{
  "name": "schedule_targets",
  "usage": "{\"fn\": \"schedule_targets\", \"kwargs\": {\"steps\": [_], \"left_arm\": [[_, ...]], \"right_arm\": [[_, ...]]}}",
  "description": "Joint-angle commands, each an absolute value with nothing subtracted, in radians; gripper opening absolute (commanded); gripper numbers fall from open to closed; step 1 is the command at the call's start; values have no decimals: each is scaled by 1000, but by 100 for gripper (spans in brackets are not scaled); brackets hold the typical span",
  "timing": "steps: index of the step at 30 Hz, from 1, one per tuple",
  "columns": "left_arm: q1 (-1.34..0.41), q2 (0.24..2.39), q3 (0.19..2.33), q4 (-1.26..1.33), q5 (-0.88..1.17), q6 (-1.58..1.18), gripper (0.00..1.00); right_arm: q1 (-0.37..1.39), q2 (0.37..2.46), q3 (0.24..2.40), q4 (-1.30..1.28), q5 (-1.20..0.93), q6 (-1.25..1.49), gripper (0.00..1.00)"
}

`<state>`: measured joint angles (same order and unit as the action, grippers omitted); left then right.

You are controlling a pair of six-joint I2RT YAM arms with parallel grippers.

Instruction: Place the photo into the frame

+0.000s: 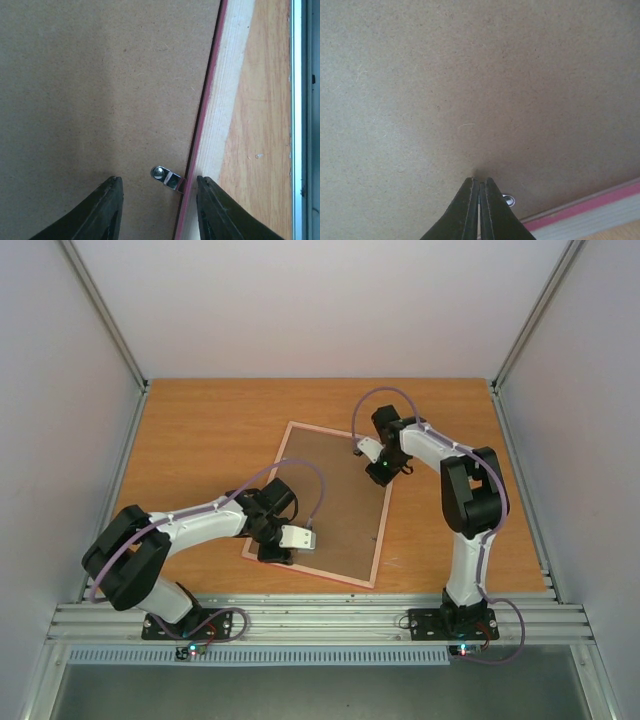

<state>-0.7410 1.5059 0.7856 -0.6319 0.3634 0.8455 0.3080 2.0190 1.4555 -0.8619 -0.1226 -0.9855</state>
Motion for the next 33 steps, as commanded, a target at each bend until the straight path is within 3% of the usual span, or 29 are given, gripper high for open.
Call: {"fn": "schedule_targets", "kwargs": {"steps": [1, 15, 25, 33], "left_arm": [[-735, 1541, 791, -603, 334, 863, 40], [-696, 1582, 794, -633, 318, 921, 33], [-696, 1595, 811, -636, 326, 912, 33], [-696, 1595, 811, -635, 326, 906, 33]], "right_arm": [[308, 2057, 1369, -823, -20, -1077, 4], [278, 1995, 1260, -806, -3, -1310, 3], [275, 2033, 1388, -916, -33, -1286, 4], [282, 2007, 1317, -878, 95, -1444, 8]]}}
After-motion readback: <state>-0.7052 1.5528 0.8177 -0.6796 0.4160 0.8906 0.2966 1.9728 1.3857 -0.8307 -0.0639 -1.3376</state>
